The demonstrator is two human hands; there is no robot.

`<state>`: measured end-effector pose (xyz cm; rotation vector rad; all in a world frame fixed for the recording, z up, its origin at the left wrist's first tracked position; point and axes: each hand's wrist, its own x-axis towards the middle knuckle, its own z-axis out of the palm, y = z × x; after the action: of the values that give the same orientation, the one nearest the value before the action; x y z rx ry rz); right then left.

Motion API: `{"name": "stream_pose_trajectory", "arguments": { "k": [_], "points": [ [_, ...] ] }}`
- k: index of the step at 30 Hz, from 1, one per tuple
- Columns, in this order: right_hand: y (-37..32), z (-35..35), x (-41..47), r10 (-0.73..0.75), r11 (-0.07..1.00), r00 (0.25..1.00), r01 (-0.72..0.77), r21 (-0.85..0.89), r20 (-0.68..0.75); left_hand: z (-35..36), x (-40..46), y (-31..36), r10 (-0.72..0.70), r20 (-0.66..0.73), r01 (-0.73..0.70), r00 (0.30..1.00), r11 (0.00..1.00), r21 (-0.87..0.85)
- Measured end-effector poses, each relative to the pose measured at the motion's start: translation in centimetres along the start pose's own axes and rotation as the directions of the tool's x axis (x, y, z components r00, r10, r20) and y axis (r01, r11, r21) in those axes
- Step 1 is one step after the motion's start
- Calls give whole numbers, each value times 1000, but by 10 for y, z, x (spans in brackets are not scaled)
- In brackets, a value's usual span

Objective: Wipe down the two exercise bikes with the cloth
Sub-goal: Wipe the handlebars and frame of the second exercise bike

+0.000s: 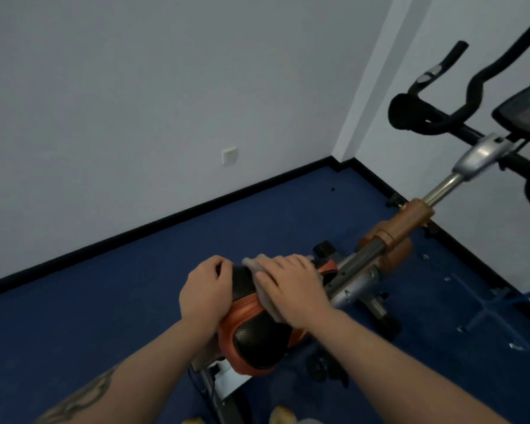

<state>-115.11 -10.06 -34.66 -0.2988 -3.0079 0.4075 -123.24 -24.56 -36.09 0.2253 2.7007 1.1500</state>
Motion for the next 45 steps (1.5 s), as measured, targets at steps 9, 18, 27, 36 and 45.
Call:
{"name": "stream_pose_trajectory", "arguments": {
  "k": [9, 18, 27, 36, 45],
  "points": [
    [12, 8, 32, 281, 942, 957, -262, -210, 70, 16, -28, 12, -227, -173, 168, 958, 938, -302],
    [84, -13, 4, -122, 990, 992, 124, 70, -32, 29, -83, 11, -162, -225, 100, 961, 959, -264],
    [-2, 6, 27, -31, 996, 991, 42, -78, 128, 25, -102, 0, -77, -98, 42, 992, 946, -321],
    [-21, -2, 69, -335, 914, 790, 141, 380, 514, 30, -125, -14, -174, 69, 183, 982, 821, -541],
    [-27, 1, 82, -771, 634, 475, 641, 432, 425, 20, -120, -21, -147, 188, 223, 971, 842, -492]
  ]
}}
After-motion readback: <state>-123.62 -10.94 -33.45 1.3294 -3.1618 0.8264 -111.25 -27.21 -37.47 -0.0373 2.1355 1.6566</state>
